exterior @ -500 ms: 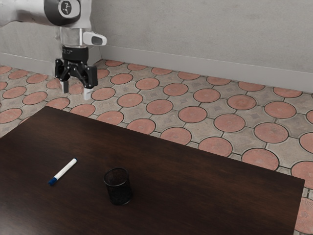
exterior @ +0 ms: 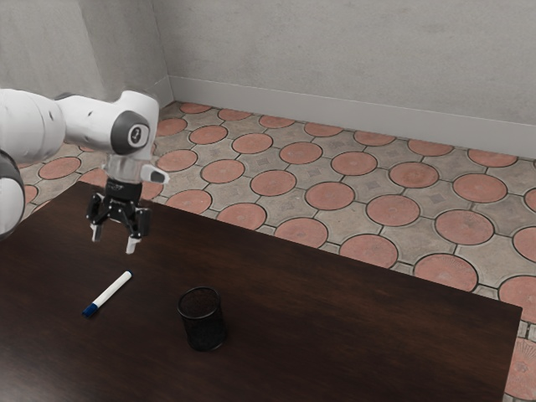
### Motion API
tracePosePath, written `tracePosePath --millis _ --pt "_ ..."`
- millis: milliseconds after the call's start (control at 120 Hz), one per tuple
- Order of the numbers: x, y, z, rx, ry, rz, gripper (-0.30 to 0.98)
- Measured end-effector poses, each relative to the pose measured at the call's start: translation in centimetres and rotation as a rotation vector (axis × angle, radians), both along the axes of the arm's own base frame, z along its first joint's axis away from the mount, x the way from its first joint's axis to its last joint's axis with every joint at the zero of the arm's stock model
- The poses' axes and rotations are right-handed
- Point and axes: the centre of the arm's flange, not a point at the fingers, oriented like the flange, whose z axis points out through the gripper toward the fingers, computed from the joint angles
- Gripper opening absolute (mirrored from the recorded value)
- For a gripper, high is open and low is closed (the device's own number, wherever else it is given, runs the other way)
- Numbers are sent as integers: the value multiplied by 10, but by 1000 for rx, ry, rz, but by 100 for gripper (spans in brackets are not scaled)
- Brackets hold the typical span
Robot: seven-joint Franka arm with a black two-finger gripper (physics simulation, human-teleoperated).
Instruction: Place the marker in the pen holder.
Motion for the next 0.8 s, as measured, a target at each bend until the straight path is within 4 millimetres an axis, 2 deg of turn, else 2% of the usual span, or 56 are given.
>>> tracePosePath --millis 58,108,183,292,483,658,700,800 --pt "-19 3 -33 -20 51 7 69" --pt "-31 3 -54 -34 78 8 69" --pt "-43 3 -75 -48 101 11 69" --pt "-56 9 -95 -60 117 18 69" --pt "-66 23 -119 -89 99 0 69" --pt "-62 27 -125 -114 65 -51 61" --pt "-61 27 -125 -117 61 -61 65" --pt "-62 28 -127 -127 56 -84 85"
